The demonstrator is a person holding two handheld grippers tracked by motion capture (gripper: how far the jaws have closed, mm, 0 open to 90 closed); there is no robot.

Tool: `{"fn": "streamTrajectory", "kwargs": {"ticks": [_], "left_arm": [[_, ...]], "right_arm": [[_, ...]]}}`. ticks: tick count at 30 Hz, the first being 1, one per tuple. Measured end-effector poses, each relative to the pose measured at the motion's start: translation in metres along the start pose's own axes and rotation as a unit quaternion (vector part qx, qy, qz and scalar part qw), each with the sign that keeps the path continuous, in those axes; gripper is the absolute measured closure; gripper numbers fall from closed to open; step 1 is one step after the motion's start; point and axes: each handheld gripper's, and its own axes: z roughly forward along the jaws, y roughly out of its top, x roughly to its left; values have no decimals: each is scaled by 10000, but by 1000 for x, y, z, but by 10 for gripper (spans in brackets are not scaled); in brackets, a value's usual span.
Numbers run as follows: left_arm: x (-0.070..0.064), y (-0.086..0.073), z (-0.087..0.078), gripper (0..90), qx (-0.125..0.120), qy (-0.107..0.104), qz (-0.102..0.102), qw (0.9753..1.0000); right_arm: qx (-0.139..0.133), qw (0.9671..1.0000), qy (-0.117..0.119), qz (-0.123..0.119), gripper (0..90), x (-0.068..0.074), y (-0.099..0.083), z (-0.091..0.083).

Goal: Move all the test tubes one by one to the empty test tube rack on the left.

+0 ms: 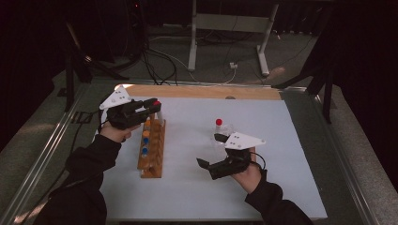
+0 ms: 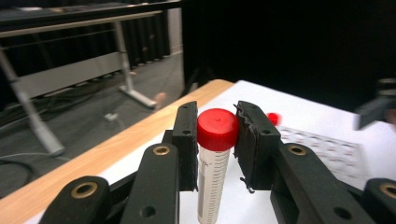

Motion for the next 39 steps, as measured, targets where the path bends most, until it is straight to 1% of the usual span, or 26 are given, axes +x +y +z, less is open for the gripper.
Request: {"fn": "streamTrajectory", "kwargs": {"ticks": [1, 2, 4, 5, 8, 13, 14, 18, 24, 25, 27, 28, 30, 32, 39], "left_arm": [[4, 0, 0, 719, 3, 10, -36, 10000], [6, -1, 0, 719, 23, 88, -19, 10000], [12, -2, 0, 719, 27, 164, -51, 9998], [14, -2, 0, 719, 27, 251, -32, 9997], [22, -4, -1, 719, 42, 395, -46, 9992], [31, -9, -2, 719, 95, 455, -152, 9988], [32, -10, -2, 719, 125, 496, -132, 9986], [35, -17, -4, 719, 156, 511, -191, 9984], [39, -30, -4, 719, 272, 558, -258, 9977], [40, -32, -4, 719, 270, 526, -299, 9978], [39, -36, -4, 719, 288, 552, -294, 9976], [40, -37, -3, 718, 277, 527, -332, 9977], [40, -41, -2, 719, 290, 532, -321, 9976], [40, -46, -1, 719, 288, 511, -378, 9976], [41, -59, 3, 719, 355, 475, -470, 9971]], "right_arm": [[-10, 10000, -22, -16, 0, 0, 0, 0], [-19, 10000, -7, -17, 0, 0, 0, -1], [-21, 10000, -12, -15, 0, 0, 0, -1], [-12, 10000, -5, -21, 0, 0, 0, -1], [8, 10000, 7, -13, 0, 0, -1, -1], [9, 10000, 18, -19, 0, 0, -1, -1], [3, 10000, 25, -9, 0, 0, 0, -1], [11, 10000, 40, -7, 0, 1, 0, -1], [31, 10000, 53, -9, 0, 1, 0, -2], [27, 10000, 56, -5, 0, 1, 0, -1], [32, 10000, 63, -2, 0, 1, 0, -1], [33, 10000, 61, -3, 0, 1, 0, -1], [39, 10000, 62, -6, 0, 1, 0, -1], [44, 10000, 64, -3, 0, 1, 0, -1], [40, 10000, 67, -7, 0, 1, 0, -2]]}}
